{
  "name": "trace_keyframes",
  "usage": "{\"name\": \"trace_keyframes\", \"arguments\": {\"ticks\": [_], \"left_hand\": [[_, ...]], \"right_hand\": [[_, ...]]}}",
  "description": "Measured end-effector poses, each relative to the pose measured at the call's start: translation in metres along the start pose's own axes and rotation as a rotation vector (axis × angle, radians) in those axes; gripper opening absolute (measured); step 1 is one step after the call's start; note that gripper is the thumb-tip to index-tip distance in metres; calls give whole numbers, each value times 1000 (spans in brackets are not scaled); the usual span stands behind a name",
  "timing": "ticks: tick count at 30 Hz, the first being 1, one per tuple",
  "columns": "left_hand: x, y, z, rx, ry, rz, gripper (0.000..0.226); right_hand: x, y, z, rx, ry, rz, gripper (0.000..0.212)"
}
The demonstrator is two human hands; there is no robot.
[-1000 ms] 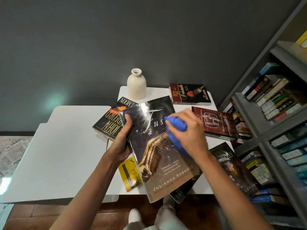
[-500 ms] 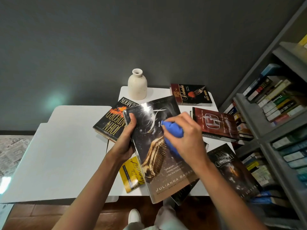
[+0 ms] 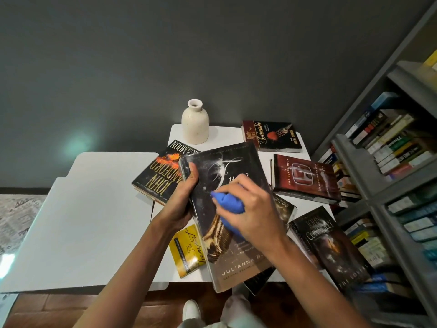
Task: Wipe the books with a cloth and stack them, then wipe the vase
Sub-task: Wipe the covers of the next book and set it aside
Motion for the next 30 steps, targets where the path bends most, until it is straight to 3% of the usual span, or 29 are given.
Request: {"name": "trace_keyframes", "arguments": {"ticks": [2, 4, 9, 14, 18, 20, 25, 30], "left_hand": [[0, 0, 1, 27, -5, -17, 67], [0, 1, 2, 34, -3, -42, 56], [1, -1, 3, 39, -15, -26, 54], [1, 0, 2, 64, -3, -40, 54], [4, 1, 3, 64, 11, -13, 48], [4, 1, 3, 75, 14, -32, 51], [3, 5, 6, 52, 23, -22, 52], [3, -1, 7, 107, 42, -70, 76]], "right_hand": [[11, -5, -15, 9, 78, -117, 24], [17, -7, -18, 12, 101, -167, 23], [0, 2, 6, -18, -37, 46, 26], [22, -7, -23, -7, 123, -189, 23], [1, 12, 17, 25, -84, 67, 24], [2, 14, 15, 46, -108, 114, 24], [33, 0, -17, -34, 65, -168, 25], [-1, 20, 10, 71, -113, 67, 28]]}}
Point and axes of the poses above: each hand's wrist, its own x-axis towards the middle knuckle, its own y-axis out of the palm, z = x × y, the point moved 1 cm from there along x, towards the middle knuckle, and after that the axes turned 7 degrees about -y, right-handed, at the moved point
